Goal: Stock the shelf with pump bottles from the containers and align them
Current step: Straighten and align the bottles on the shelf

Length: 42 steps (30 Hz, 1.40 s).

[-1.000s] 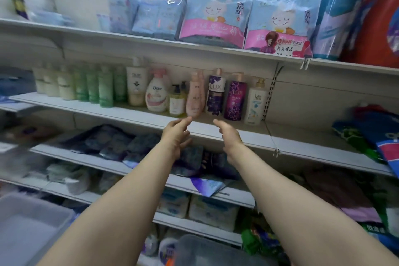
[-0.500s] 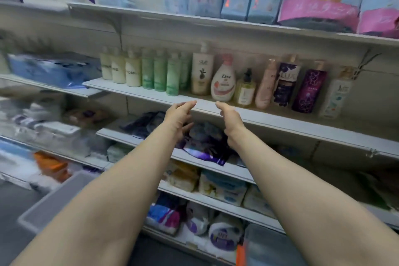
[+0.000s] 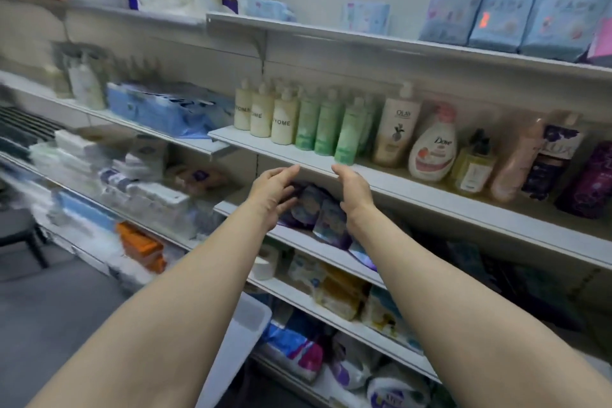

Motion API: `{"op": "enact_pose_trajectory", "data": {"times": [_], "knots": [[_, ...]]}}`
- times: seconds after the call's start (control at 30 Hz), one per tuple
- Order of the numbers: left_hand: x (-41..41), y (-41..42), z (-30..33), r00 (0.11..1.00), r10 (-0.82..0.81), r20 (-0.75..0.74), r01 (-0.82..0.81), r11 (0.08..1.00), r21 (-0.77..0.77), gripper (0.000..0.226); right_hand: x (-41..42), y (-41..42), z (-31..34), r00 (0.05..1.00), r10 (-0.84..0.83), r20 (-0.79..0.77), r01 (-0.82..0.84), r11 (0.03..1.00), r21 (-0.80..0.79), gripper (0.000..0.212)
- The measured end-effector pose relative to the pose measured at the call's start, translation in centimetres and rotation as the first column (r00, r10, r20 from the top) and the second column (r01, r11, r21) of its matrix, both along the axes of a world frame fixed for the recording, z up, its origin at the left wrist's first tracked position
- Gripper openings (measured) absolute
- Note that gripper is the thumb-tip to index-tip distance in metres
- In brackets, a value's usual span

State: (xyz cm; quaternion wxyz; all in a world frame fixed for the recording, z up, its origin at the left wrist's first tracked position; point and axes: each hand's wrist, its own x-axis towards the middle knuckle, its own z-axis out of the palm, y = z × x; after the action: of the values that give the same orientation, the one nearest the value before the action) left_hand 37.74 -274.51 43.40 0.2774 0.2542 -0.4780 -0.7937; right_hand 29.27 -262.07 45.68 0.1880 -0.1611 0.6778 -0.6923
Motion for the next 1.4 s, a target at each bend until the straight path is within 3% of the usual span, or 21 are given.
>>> {"op": "enact_pose_trajectory", "data": {"times": [0.07, 0.33, 0.63, 0.87, 1.03, 1.2, 1.4], "knots": [[-0.1, -1.7, 0.1, 1.000, 0.023, -0.008, -0.023, 1.000, 0.004, 0.027, -0.3, -2.2, 0.1, 1.000, 0.021, -0.013, -0.021, 1.000, -0.013, 0.011], [-2.9, -11.5, 0.1, 0.997, 0.078, -0.015, -0.078, 0.997, -0.011, 0.033, -4.3, -12.0, -0.3, 0.997, 0.069, -0.025, -0.068, 0.997, 0.021, 0.038], [-6.2, -21.2, 0.6, 0.999, 0.053, 0.013, -0.052, 0.998, -0.046, 0.042, -9.7, -22.4, -1.2, 0.999, 0.038, 0.018, -0.038, 0.999, -0.024, 0.018], [-9.0, -24.9, -0.7, 0.997, -0.080, 0.013, 0.080, 0.990, -0.119, 0.034, -11.4, -25.6, -2.3, 0.999, -0.035, -0.002, 0.035, 0.999, -0.030, 0.019], [-12.6, -26.9, -0.4, 0.973, -0.213, 0.087, 0.229, 0.932, -0.280, 0.045, -12.1, -27.5, -2.1, 0.995, -0.088, -0.041, 0.087, 0.996, -0.028, 0.038], [-15.1, -28.6, -0.3, 0.916, -0.364, 0.169, 0.401, 0.812, -0.425, 0.080, -12.3, -29.2, -2.1, 0.987, -0.161, 0.014, 0.161, 0.981, -0.109, 0.021], [-17.6, -29.5, -0.7, 0.853, -0.517, 0.073, 0.495, 0.754, -0.432, 0.076, -12.7, -30.8, -1.6, 0.965, -0.253, 0.062, 0.261, 0.942, -0.214, 0.021]]}}
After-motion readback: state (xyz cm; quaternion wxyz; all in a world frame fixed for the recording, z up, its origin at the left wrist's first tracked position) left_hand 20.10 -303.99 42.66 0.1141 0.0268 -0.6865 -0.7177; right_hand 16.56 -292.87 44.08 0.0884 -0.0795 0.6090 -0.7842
